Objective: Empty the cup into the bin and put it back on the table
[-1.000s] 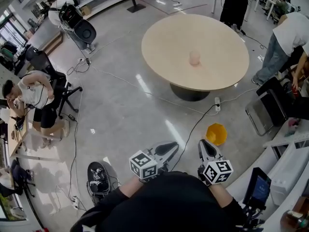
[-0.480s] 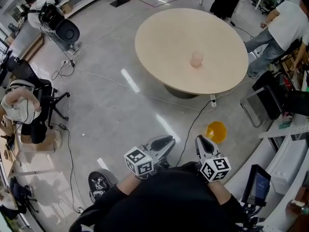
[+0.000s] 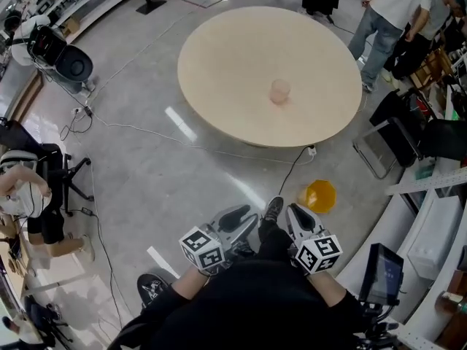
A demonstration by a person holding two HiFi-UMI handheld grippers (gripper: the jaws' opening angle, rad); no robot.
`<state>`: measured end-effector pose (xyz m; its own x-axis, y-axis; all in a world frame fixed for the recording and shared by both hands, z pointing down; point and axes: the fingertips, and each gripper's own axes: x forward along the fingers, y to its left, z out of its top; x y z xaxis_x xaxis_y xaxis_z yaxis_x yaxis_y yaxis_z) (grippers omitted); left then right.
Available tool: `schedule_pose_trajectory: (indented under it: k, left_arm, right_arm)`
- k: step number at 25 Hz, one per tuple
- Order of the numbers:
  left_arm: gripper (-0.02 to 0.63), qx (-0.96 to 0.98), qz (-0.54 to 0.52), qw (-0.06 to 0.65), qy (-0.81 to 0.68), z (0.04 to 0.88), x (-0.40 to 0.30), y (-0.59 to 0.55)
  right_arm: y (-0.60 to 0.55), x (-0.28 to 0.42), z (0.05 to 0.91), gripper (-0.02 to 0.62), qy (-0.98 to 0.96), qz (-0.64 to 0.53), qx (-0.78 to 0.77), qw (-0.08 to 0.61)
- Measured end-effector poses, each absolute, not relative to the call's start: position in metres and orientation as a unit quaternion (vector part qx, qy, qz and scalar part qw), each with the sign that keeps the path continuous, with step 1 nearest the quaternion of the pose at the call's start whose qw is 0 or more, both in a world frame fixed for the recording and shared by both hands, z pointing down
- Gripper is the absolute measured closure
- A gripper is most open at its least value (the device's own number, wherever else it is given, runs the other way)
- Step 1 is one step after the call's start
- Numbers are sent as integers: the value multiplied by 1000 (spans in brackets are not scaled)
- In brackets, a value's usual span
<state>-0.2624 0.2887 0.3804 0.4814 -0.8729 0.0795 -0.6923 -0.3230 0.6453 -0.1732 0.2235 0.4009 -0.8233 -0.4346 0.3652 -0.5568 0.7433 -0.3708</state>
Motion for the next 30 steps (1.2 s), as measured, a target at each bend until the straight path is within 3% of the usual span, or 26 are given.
schedule_pose_trajectory:
  k: [10, 30]
  left_arm:
    - [456, 773, -117, 309, -542, 379, -295, 174]
    - [456, 782, -96, 284, -547, 372, -285, -14]
  right_arm:
    - [99, -215, 399, 560, -939, 247, 219, 96]
    - [-85, -183, 397, 560, -935, 244, 240, 90]
